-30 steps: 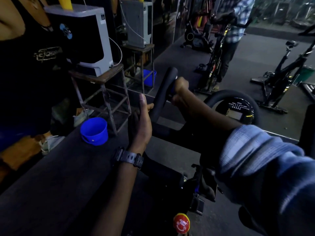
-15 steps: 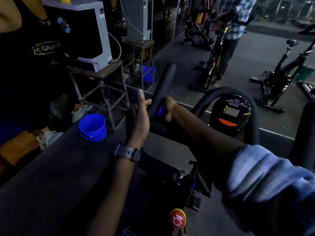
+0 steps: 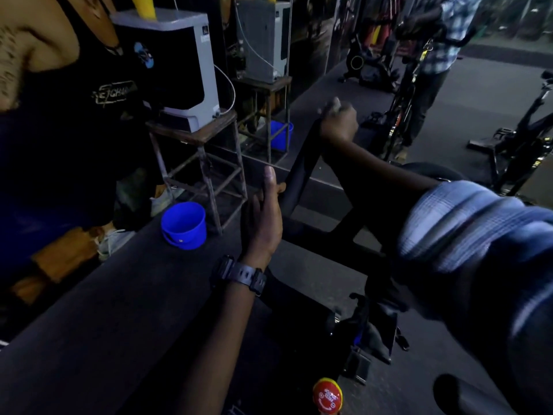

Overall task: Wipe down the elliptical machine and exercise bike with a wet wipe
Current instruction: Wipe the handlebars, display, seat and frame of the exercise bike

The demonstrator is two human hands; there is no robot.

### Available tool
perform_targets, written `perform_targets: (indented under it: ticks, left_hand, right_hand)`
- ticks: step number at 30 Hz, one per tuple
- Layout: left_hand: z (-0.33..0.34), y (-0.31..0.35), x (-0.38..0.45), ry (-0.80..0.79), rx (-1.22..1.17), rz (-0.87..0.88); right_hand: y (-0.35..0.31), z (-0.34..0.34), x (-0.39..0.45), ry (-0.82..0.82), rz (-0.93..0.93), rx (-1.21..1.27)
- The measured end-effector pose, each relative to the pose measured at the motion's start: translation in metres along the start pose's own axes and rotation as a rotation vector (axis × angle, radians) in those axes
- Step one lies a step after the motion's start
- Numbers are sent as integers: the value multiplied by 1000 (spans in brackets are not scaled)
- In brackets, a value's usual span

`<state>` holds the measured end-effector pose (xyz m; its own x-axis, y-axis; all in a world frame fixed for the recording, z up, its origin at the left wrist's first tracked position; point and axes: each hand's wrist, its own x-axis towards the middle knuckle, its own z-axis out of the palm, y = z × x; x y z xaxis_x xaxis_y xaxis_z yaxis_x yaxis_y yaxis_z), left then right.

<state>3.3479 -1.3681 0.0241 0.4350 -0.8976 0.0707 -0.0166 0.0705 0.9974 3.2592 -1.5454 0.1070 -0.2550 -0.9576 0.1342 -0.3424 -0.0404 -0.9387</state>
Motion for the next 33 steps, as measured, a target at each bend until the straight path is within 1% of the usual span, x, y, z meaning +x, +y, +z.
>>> perform_targets:
  ticks: [1, 3, 5, 7, 10, 12, 14, 15, 16, 18, 20, 22, 23, 24, 26, 28, 29, 31, 32, 33]
  left_hand:
    - [1, -3, 1, 5, -13, -3]
    - [0, 0, 2, -16, -50, -15]
    - [-2, 1, 1, 3, -98, -38]
    - [-3, 5, -2, 53, -146, -44]
    - [-5, 2, 1, 115, -165, -68]
    - [-5, -6, 5, 124, -150, -59]
    - [-6, -11, 8, 132, -162, -50]
    - [-6, -11, 9, 129, -153, -48]
    - [-6, -8, 7, 120, -141, -49]
    - [-6, -2, 3, 107, -132, -48]
    - [-5, 1, 1, 113, -131, -47]
    - [-6, 1, 1, 123, -127, -44]
    - [-6, 1, 1, 123, -125, -35]
    - [-6, 2, 0, 123, -123, -28]
    - [-6, 2, 0, 128, -118, -35]
    - [-6, 3, 2, 134, -136, -59]
    - [-7, 4, 3, 136, -143, -73]
    - [-12, 3, 2, 117, -158, -109]
    - [-16, 2, 0, 94, -181, -127]
    - [-21, 0, -4, 68, -198, -139]
  right_hand:
    - [-4, -1, -3, 3, -124, -165]
    - [-3, 3, -10, -148, -374, -533]
    - [10, 5, -19, -260, -587, -835]
    - [27, 6, -31, -309, -749, -989]
    - [50, 1, -64, -496, -1016, -1108]
    - [60, -9, -86, -599, -1129, -1151]
    - [60, -19, -87, -686, -1163, -1258]
    - [56, -21, -82, -711, -1206, -1258]
    - [50, -24, -77, -709, -1267, -1231]
    - [31, -27, -60, -664, -1327, -1308]
    - [7, -32, -41, -540, -1264, -1382]
    - [-15, -36, -19, -356, -1156, -1346]
    - [-17, -38, -6, -304, -1083, -1339]
    - [-22, -41, -2, -294, -1020, -1359]
    - [-16, -38, -7, -387, -1034, -1370]
    - [-5, -27, -39, -489, -1206, -1308]
    - [3, -24, -62, -514, -1334, -1289]
    - [18, -26, -103, -678, -1369, -1379]
    - [25, -28, -109, -718, -1348, -1395]
    - [26, -28, -107, -713, -1319, -1347]
